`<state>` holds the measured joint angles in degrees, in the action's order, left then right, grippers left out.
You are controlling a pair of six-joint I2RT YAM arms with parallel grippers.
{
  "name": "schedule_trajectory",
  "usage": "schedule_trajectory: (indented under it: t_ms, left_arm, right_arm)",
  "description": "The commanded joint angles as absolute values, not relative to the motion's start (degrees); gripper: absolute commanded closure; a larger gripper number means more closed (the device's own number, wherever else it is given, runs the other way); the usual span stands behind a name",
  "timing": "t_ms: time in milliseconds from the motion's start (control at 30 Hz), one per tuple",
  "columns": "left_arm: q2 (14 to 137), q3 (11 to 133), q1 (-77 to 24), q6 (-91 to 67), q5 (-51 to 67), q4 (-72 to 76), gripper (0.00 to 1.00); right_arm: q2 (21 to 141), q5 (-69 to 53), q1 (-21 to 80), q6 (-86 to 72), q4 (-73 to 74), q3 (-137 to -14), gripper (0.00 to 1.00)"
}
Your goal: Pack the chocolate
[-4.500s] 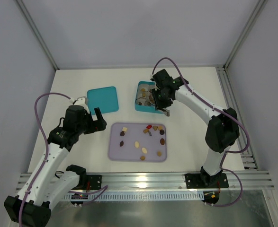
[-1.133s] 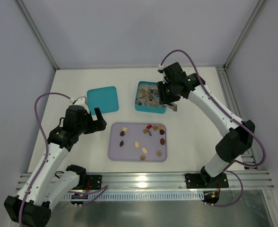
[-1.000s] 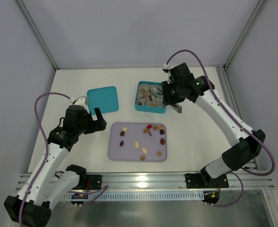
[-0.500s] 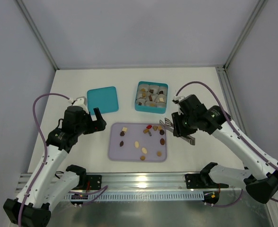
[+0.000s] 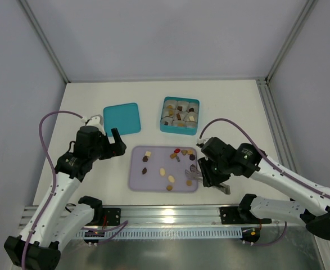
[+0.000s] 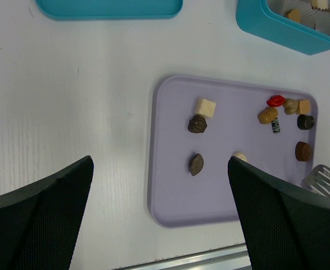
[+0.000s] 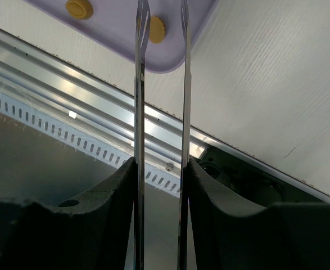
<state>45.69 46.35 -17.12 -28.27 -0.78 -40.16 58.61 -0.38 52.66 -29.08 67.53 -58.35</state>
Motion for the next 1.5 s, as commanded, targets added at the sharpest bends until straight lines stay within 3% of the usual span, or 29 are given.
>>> schedule_trajectory:
  t_ms: [0,1167,1400,1467]
  left_arm:
    - [45.6,46.7,-17.4,-28.2,-0.3,-39.3,0.0]
    - [45.9,46.7,-17.5,-28.2,-0.4,-39.3,0.0]
    - [46.0,46.7,-17.6,-28.2,-0.5,-39.3,0.0]
    - [45.9,46.7,-17.6,-28.2,-0.5,-39.3,0.01]
  right_arm:
    - [57.5,-0.3,54.3,-32.0,67.3,-57.8,0.58]
    - [60.3,-0.7,58.6,-33.7,65.0,-54.2,0.57]
    - [61.4,-0.6,59.1,-33.3,64.6,-54.2,0.57]
    - [61.5,-0.6,59.1,-33.2,64.6,-54.4,0.62]
